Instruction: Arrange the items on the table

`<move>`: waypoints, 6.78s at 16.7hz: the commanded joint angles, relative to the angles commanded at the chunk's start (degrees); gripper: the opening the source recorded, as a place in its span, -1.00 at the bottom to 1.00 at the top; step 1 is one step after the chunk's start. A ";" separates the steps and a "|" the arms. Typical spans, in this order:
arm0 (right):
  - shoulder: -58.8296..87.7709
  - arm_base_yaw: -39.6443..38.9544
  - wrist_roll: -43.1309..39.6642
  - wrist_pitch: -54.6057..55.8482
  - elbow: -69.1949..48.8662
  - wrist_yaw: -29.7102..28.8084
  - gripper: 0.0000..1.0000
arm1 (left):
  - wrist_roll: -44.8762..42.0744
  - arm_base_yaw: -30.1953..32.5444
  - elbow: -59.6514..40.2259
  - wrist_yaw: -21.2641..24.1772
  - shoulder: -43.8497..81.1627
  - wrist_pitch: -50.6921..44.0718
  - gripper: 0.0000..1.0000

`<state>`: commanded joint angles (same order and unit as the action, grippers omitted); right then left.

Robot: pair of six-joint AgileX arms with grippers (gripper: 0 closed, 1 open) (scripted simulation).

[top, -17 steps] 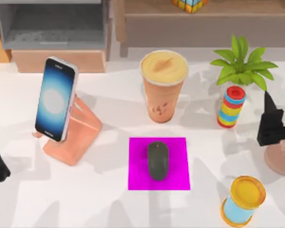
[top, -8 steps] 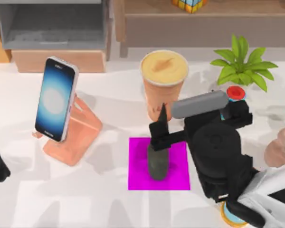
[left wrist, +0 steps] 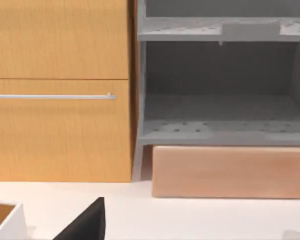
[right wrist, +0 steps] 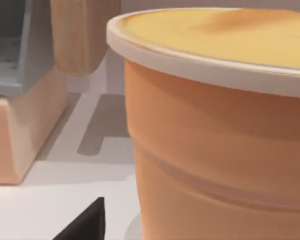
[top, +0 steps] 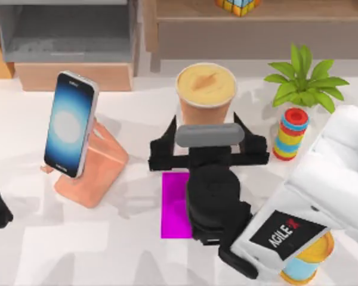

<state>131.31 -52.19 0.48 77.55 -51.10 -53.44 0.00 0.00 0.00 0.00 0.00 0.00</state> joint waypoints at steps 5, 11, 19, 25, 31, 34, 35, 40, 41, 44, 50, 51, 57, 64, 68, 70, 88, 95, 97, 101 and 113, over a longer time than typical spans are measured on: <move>1.53 0.33 -0.07 1.66 -1.71 -0.87 1.00 | 0.00 0.00 0.00 0.00 0.00 0.00 1.00; 2.02 1.34 -0.04 -0.29 -4.17 0.16 1.00 | 0.00 0.00 0.00 0.00 0.00 0.00 1.00; 3.41 3.87 -0.18 -1.33 -6.70 2.65 1.00 | 0.00 0.00 0.00 0.00 0.00 0.00 1.00; 3.41 3.87 -0.18 -1.33 -6.70 2.65 0.10 | 0.00 0.00 0.00 0.00 0.00 0.00 1.00; 3.41 3.87 -0.18 -1.33 -6.70 2.65 -0.81 | 0.00 0.00 0.00 0.00 0.00 0.00 1.00; 3.41 3.87 -0.18 -1.33 -6.70 2.65 -1.00 | 0.00 0.00 0.00 0.00 0.00 0.00 1.00; 3.41 3.87 -0.18 -1.33 -6.70 2.65 -1.00 | 0.00 0.00 0.00 0.00 0.00 0.00 1.00; 3.41 3.87 -0.18 -1.33 -6.70 2.65 -1.00 | 0.00 0.00 0.00 0.00 0.00 0.00 1.00; 3.30 3.72 -0.10 -1.36 -6.65 2.64 -1.00 | 0.00 0.00 0.00 0.00 0.00 0.00 1.00; 2.54 3.73 -0.08 -2.01 -6.53 2.67 -1.00 | 0.00 0.00 0.00 0.00 0.00 0.00 1.00; 1.27 3.71 -0.06 -3.11 -6.35 2.66 -1.00 | 0.00 0.00 0.00 0.00 0.00 0.00 1.00; 1.55 3.72 0.03 -3.01 -6.49 2.68 -1.00 | 0.00 0.00 0.00 0.00 0.00 0.00 1.00; -5.52 7.48 2.68 -5.71 -8.05 5.90 -1.00 | 0.00 0.00 0.00 0.00 0.00 0.00 1.00; -14.16 14.29 5.84 -12.69 -9.70 15.05 -1.00 | 0.00 0.00 0.00 0.00 0.00 0.00 1.00; -17.39 19.42 6.75 -16.18 -11.51 21.21 -1.00 | 0.00 0.00 0.00 0.00 0.00 0.00 1.00; -18.83 22.10 6.87 -18.30 -11.60 24.40 -1.00 | 0.00 0.00 0.00 0.00 0.00 0.00 1.00; -17.65 66.23 0.49 -38.70 -26.22 66.33 -1.00 | 0.00 0.00 0.00 0.00 0.00 0.00 1.00; -15.04 69.33 -0.01 -40.47 -28.62 68.67 -1.00 | 0.00 0.00 0.00 0.00 0.00 0.00 1.00; -15.25 69.19 0.02 -40.44 -28.36 68.52 -1.00 | 0.00 0.00 0.00 0.00 0.00 0.00 1.00; -15.29 69.23 0.05 -40.52 -28.39 68.60 -1.00 | 0.00 0.00 0.00 0.00 0.00 0.00 1.00; -15.04 69.33 -0.01 -40.47 -28.62 68.67 -0.40 | 0.00 0.00 0.00 0.00 0.00 0.00 1.00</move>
<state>116.26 17.15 0.46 37.08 -79.72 15.23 0.00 0.00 0.00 0.00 0.00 0.00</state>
